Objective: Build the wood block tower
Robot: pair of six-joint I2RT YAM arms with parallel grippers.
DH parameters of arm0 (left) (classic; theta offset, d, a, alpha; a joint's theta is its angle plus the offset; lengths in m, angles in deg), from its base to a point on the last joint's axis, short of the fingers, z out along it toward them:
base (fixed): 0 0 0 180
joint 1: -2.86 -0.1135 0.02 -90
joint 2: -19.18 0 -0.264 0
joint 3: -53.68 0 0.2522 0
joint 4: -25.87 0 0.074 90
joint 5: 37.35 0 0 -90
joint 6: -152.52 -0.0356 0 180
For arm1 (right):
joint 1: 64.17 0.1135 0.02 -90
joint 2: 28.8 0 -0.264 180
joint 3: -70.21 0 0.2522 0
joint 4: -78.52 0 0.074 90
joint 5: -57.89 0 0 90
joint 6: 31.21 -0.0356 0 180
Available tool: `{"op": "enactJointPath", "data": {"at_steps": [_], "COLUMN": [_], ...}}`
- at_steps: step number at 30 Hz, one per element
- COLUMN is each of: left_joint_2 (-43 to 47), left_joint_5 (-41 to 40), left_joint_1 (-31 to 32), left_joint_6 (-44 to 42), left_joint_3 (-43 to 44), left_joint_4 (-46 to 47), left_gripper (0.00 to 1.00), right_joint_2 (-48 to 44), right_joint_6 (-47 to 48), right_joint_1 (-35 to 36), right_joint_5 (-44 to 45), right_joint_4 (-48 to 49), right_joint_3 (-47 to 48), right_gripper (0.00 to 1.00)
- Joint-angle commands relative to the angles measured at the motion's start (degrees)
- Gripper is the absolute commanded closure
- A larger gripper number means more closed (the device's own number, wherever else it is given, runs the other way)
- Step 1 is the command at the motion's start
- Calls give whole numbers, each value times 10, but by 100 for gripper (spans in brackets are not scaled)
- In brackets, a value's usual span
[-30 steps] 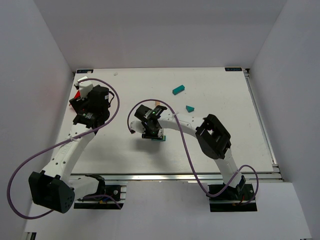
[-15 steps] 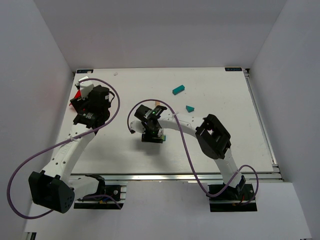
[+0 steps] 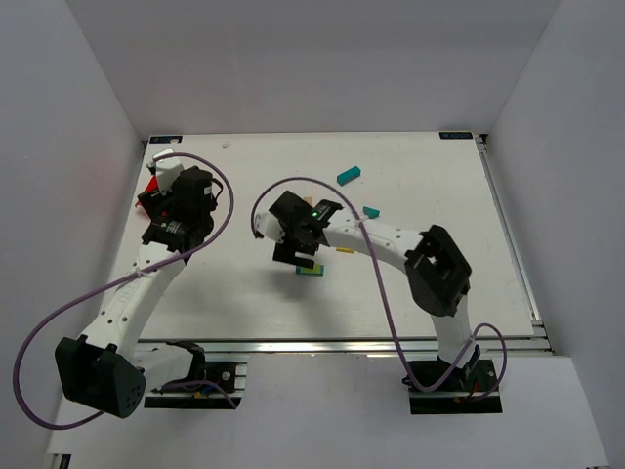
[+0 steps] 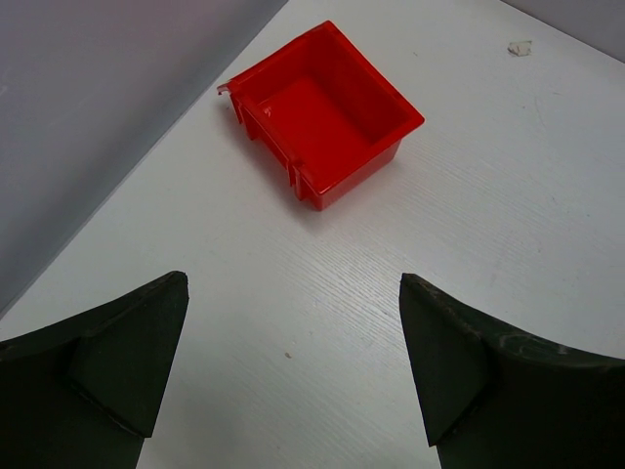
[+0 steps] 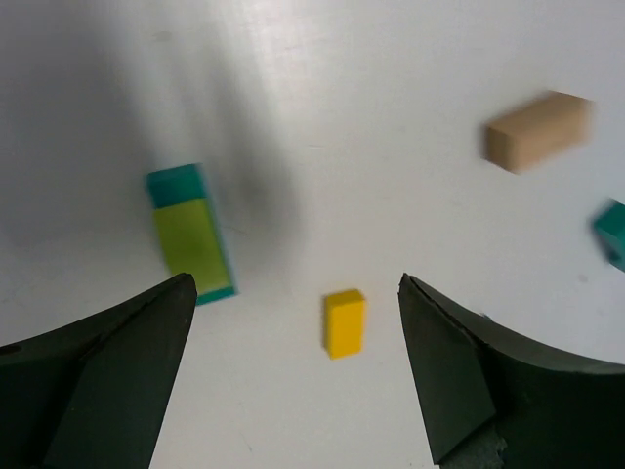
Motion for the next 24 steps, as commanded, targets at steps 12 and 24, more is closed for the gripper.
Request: {"op": "enactJointPath", "data": {"at_steps": [12, 24], "left_joint_2": [-2, -6], "left_joint_5": [90, 84], "left_joint_1": [-5, 2], "left_joint_6": [-7, -11], "left_joint_3": [29, 15], "left_joint_4": [19, 24], "left_gripper": [2, 2], "right_joint_2": [158, 246], "right_joint_6": [-657, -812], "right_joint_1": [-192, -276], "right_joint_5": [226, 136], "right_joint_4": [-131, -27], "right_joint_3": [413, 408], "right_gripper": [11, 11]}}
